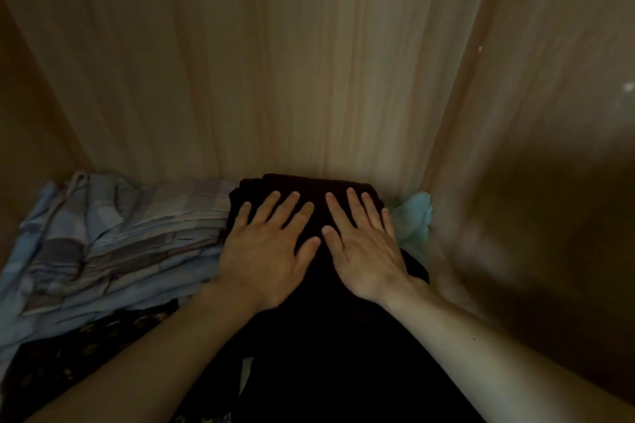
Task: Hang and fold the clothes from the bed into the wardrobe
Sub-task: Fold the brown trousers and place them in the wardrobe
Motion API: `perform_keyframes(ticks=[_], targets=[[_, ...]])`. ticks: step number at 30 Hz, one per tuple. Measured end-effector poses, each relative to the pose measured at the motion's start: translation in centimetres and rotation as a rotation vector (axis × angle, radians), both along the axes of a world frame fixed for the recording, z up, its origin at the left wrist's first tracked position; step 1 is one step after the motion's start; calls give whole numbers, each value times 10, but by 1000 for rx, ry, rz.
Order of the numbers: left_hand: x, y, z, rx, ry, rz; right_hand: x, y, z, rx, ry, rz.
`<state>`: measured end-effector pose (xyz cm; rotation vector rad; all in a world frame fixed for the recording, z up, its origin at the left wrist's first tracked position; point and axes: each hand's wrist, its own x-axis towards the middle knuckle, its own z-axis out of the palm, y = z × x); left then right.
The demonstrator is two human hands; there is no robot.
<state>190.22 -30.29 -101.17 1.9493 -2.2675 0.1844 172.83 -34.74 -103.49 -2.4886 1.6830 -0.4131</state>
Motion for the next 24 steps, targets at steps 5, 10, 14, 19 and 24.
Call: perform_keyframes(ticks=[5,10,14,19,24], targets=[[21,-11,-33,27,119,-27,4,5,-23,-103,-3,84],[25,-30,-50,73,240,11,14,-14,-31,-67,8,42],[26,-43,-52,105,238,3,14,-23,-32,-2,-13,24],[25,-33,-46,123,173,32,15,-10,-24,4,57,19],[14,-3,-27,41,114,46,7,19,-7,-8,10,49]])
